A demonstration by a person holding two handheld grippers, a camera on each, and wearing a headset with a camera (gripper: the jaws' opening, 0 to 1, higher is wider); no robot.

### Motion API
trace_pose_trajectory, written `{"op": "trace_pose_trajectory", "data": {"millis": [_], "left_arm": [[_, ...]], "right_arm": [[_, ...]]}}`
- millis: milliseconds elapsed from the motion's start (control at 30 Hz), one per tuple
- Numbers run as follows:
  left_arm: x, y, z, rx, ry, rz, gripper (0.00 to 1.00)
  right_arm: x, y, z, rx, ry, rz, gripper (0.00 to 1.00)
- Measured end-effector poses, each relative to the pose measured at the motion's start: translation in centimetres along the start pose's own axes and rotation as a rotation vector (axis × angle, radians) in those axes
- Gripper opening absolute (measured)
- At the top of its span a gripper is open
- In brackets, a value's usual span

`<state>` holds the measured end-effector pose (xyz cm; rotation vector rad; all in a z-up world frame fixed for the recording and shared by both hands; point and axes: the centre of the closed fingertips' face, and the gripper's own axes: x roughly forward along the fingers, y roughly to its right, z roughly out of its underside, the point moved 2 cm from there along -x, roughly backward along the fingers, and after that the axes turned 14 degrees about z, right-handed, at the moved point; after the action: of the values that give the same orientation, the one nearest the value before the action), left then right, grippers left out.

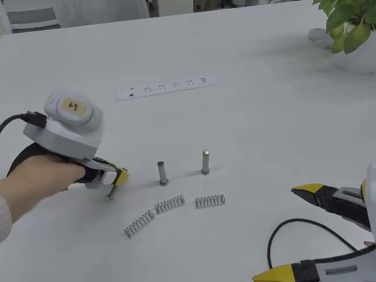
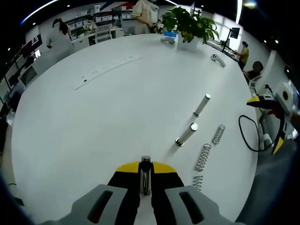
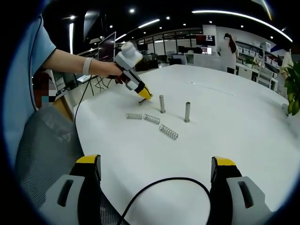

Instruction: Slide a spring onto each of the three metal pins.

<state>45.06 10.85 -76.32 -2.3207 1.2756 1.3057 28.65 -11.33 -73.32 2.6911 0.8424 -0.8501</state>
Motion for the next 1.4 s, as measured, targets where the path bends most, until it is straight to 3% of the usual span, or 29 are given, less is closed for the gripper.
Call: {"op": "trace_pose_trajectory", "data": {"millis": [567,1400], "left_arm": [[-1.6,0.1,-0.1,-0.001,0.037,-0.006,0.00],[-2.2,0.7,0.2,0.010,0.039,-0.007,0.00]], "right_arm": [[0.3,-0.4,-0.3,-0.007,0.002,-0.014,0.96],[0.2,-0.7,-0.4,-0.009,0.008,-0.015,0.96]]}}
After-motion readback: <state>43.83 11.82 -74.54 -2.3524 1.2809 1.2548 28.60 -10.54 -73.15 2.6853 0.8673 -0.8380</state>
